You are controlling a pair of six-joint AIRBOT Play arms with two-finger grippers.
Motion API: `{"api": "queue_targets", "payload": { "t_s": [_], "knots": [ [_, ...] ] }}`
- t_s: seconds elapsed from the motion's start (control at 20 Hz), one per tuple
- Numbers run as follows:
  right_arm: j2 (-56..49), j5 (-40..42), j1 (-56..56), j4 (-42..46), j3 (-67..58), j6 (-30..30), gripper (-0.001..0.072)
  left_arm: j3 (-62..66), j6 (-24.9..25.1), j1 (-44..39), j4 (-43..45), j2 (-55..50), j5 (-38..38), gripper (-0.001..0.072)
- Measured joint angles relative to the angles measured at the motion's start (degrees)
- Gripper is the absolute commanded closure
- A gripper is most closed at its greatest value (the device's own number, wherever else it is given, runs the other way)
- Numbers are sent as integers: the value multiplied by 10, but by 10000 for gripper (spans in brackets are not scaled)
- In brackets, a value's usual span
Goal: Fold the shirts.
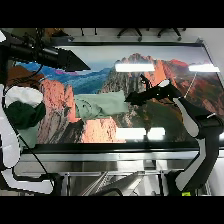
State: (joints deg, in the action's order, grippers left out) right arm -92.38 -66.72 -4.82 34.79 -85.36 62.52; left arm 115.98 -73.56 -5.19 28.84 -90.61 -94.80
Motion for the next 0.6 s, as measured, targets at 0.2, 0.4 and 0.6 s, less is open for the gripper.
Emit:
{"api": "queue_targets", "payload": {
  "t_s": [0.2,0.4,0.6],
  "knots": [
    [-27,-4,-18,-54,0,-19,149,0,0,0,0,0,-2,691],
    [-46,3,-43,-63,-2,-31,685,0,0,0,0,-2,-2,691],
    [-10,-12,-37,-64,-30,-37,698,0,1,0,0,-3,-2,691]
  ]
}}
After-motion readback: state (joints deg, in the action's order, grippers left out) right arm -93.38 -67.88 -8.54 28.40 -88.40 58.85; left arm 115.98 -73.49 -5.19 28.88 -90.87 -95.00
